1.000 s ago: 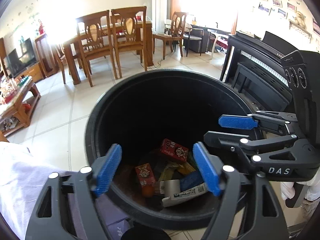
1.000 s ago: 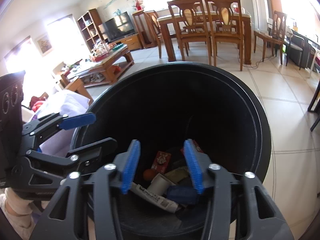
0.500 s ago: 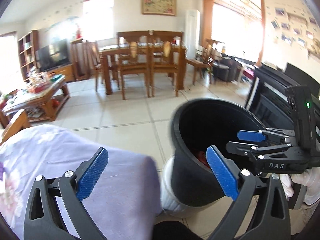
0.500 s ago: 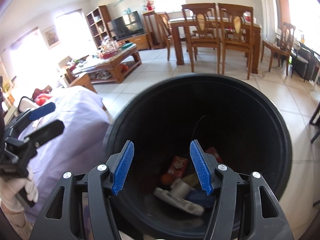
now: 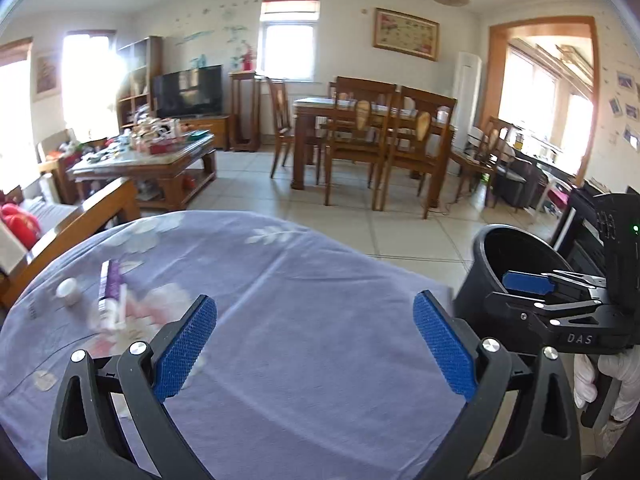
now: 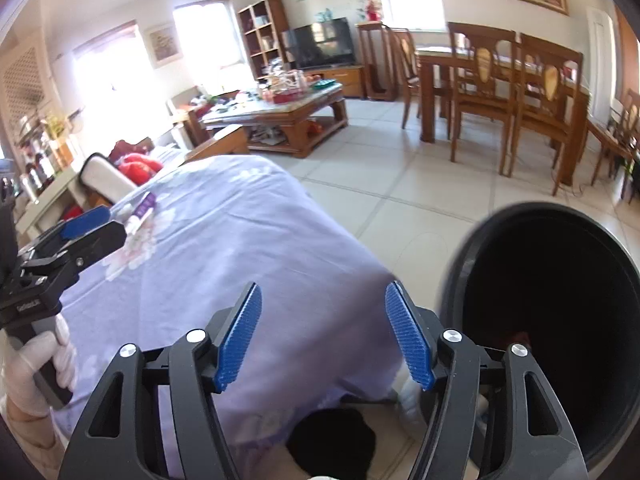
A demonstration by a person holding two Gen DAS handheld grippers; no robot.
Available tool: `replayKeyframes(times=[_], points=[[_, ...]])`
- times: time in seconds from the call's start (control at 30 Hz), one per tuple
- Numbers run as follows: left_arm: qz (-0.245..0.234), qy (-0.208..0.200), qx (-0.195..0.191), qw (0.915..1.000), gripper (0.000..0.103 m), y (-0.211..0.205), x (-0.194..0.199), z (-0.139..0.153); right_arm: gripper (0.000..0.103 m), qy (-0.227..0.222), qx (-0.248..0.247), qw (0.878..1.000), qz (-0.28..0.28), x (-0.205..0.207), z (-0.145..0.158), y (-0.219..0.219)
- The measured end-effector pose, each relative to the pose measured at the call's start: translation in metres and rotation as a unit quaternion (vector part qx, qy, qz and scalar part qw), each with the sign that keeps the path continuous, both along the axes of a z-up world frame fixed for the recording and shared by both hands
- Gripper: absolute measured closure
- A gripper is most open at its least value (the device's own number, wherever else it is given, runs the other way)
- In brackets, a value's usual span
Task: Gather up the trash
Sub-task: 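Move both tools back over the table toward the remaining trash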
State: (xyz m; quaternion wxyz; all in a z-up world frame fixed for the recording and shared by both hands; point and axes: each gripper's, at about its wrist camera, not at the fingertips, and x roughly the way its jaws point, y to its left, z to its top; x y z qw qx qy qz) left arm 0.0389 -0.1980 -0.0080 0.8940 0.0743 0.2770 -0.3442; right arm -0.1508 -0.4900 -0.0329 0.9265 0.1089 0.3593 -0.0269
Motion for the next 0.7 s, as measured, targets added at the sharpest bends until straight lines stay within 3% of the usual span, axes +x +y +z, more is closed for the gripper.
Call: replayKeyframes(times=[0.47,0.7], points=[[0.095,0.010,-0.011,0.9954,0.005,0.122,0.051,0.000,0.037,-0.001,0.009,0.996,0.094,0.080,0.001,0.126],[0.108,0.063,-0.036,0.9915,0.005,0.165,0.094,-0.008,0.037,0.008,0.015,0.992,0.127,0.117,-0.007,0.169]])
